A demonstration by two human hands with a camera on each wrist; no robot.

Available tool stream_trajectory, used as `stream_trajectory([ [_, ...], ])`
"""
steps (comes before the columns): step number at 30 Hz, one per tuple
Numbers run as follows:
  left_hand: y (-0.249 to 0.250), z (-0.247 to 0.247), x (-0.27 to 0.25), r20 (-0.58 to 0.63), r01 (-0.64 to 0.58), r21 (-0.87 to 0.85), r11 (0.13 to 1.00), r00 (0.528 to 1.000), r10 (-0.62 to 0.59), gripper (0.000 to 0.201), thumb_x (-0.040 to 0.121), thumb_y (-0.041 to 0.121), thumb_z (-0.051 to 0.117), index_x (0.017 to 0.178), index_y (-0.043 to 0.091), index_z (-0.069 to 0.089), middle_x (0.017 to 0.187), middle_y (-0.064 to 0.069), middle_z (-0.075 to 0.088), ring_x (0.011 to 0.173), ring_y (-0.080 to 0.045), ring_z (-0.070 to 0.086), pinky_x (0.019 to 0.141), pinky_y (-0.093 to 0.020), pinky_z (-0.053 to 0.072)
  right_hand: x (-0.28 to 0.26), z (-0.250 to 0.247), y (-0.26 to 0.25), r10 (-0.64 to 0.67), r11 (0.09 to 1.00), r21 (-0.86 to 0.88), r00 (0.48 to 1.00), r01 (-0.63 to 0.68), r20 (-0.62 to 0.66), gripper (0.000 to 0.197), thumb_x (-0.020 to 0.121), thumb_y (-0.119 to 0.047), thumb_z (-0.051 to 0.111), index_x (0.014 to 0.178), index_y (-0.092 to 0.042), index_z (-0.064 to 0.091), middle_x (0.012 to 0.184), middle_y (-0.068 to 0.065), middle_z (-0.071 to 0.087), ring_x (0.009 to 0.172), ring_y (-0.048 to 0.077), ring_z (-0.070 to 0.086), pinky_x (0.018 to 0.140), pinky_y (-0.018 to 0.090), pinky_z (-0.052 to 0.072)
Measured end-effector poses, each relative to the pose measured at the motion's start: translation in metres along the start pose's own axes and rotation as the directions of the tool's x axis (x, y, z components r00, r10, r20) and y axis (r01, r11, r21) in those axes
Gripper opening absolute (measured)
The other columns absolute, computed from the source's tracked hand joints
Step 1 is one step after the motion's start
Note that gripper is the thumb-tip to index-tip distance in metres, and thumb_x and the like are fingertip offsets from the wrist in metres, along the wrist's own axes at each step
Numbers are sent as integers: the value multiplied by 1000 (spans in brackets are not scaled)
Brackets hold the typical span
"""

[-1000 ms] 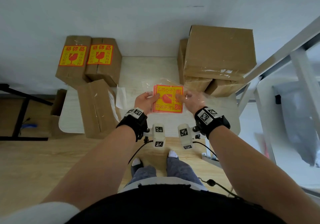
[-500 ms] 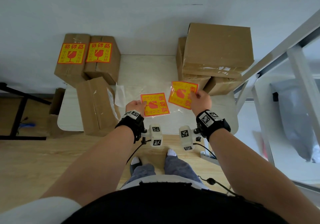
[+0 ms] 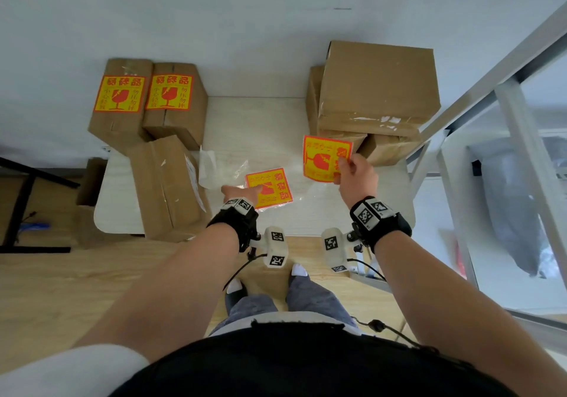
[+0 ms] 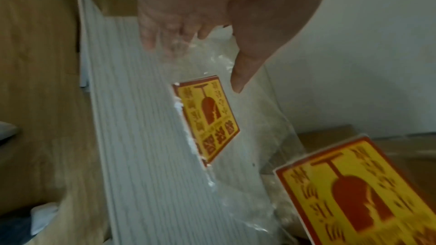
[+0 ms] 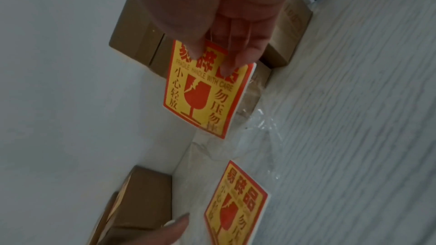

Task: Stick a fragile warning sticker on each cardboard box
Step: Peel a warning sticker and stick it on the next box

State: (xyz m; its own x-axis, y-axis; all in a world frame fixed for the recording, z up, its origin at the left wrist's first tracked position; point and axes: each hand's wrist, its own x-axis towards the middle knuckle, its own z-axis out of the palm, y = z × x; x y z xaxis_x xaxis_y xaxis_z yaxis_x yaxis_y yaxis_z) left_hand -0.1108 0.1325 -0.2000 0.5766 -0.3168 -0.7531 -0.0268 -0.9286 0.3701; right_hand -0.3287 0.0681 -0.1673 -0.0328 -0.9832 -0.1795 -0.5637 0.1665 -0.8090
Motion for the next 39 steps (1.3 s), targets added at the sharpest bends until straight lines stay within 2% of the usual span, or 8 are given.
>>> stream_trajectory([
  [5, 17, -18, -20, -70, -204, 161, 966, 974, 218, 90, 85, 54, 63, 154, 15, 21, 154, -7, 33, 136, -32, 38, 109, -41, 37, -5, 7, -23, -83, 996, -23, 996, 83, -11, 27, 100, -31, 49, 78, -14, 52, 63, -11, 47, 56, 7, 42, 52, 28, 32],
  [8, 32, -29, -38, 43, -420, -199, 886, 899, 435, 52, 97, 37, 55, 144, 15, 45, 138, -1, 52, 116, -24, 56, 85, -26, 45, -7, 11, -45, -159, 987, -1, 987, 159, 24, 26, 100, -31, 50, 81, -15, 55, 63, -10, 48, 56, 6, 43, 53, 27, 35],
  [11, 46, -48, -62, 90, -382, -525, 761, 864, 496, 22, 100, 31, 53, 109, 13, 63, 106, -7, 69, 82, -20, 66, 69, -29, 50, -8, 19, -64, -244, 969, -9, 964, 246, 103, 23, 99, -31, 52, 84, -16, 58, 64, -8, 53, 57, 8, 48, 55, 28, 39],
  [13, 50, -63, -72, 71, -378, -592, 712, 856, 513, 30, 102, 35, 48, 100, 9, 62, 90, -7, 68, 72, -19, 66, 63, -28, 55, -9, 25, -71, -256, 964, -36, 955, 264, 150, 20, 98, -33, 54, 88, -17, 61, 67, -6, 58, 60, 11, 53, 54, 27, 42],
  [20, 27, -105, -73, 67, -512, -451, 731, 797, 600, 8, 92, 7, 65, 99, 5, 62, 79, -11, 67, 56, -13, 66, 53, -27, 58, -20, 46, -89, -277, 947, -105, 938, 303, 209, 18, 96, -40, 54, 97, -25, 64, 73, -8, 59, 66, 13, 56, 58, 28, 43],
  [25, 9, -123, -68, 97, -481, -389, 786, 827, 554, 10, 88, 6, 70, 96, 5, 63, 71, -9, 65, 42, -7, 60, 45, -20, 53, -26, 57, -110, -291, 938, -137, 939, 318, 185, 19, 93, -42, 59, 102, -28, 67, 79, -10, 61, 74, 13, 57, 64, 29, 46],
  [33, -2, -137, -66, 130, -381, -535, 754, 845, 519, 17, 88, 7, 71, 79, 2, 57, 53, -7, 67, 45, -12, 66, 50, -21, 57, -46, 76, -134, -488, 860, -73, 857, 505, 168, 27, 86, -27, 69, 113, -25, 69, 123, -5, 53, 87, 14, 62, 81, 28, 49],
  [39, -5, -140, -69, 137, -375, -605, 702, 820, 555, 19, 92, 13, 67, 81, 0, 58, 61, -9, 69, 52, -13, 69, 54, -21, 58, -63, 98, -139, -574, 806, 18, 772, 592, 274, 17, 84, -18, 67, 97, -23, 77, 98, -5, 73, 94, 15, 64, 81, 25, 49],
])
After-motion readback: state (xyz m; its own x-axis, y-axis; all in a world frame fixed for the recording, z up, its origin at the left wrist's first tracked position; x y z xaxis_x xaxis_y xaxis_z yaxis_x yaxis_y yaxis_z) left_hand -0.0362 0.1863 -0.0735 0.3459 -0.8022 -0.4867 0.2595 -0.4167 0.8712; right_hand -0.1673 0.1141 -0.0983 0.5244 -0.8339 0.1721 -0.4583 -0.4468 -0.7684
